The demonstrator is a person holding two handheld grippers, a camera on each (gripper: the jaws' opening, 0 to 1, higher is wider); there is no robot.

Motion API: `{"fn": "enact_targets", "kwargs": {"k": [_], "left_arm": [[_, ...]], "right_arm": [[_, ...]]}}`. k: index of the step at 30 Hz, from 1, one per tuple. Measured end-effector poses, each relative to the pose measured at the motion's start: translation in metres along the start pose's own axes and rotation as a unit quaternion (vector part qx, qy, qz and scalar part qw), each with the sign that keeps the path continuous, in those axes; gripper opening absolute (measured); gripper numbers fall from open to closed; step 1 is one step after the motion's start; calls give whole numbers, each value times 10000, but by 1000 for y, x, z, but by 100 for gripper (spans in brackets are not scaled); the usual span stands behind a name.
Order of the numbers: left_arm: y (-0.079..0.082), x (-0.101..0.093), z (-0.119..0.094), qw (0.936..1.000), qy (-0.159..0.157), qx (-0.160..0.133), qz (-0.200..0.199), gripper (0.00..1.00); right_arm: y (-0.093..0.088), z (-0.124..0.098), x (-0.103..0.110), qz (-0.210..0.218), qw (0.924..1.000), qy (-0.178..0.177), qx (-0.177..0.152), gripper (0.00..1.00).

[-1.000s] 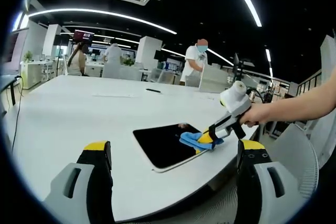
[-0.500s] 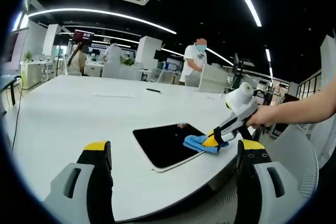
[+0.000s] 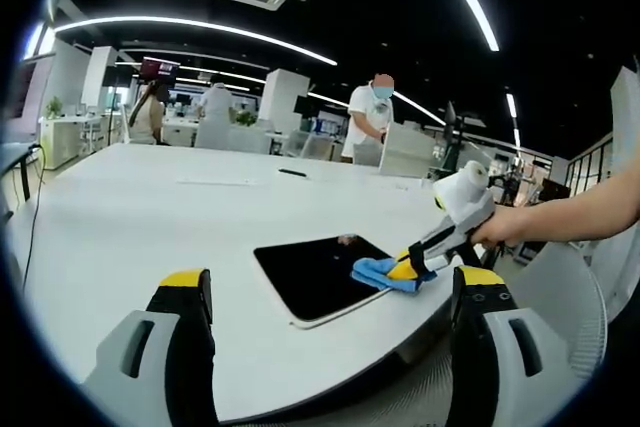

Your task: Wipe the mirror surface with the cleaning cloth until all visible marks leave the cleaned area.

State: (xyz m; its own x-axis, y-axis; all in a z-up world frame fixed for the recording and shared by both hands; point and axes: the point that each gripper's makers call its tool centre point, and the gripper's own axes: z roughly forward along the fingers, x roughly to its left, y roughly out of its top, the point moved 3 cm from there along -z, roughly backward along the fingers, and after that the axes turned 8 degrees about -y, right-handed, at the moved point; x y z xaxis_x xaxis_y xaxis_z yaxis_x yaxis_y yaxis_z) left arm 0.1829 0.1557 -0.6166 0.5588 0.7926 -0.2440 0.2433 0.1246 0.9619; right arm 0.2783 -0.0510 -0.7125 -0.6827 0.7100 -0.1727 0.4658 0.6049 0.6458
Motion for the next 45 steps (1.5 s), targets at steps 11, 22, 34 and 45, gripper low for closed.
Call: {"fn": "enact_targets", "kwargs": {"k": [11, 22, 34, 45], "left_arm": [[0, 0, 1, 10000, -23, 11, 7, 99], [0, 0, 1, 10000, -20, 0, 7, 99], [0, -1, 1, 10000, -18, 15, 4, 99], [0, 0, 1, 10000, -20, 19, 0, 99]], "right_arm": [[-21, -9, -35, 341, 9990, -262, 134, 1], [-20, -8, -35, 364, 9987, -280, 199, 1], [-18, -8, -33, 191, 9990, -323, 241, 1], [-9, 2, -41, 211, 9989, -350, 248, 1]]}}
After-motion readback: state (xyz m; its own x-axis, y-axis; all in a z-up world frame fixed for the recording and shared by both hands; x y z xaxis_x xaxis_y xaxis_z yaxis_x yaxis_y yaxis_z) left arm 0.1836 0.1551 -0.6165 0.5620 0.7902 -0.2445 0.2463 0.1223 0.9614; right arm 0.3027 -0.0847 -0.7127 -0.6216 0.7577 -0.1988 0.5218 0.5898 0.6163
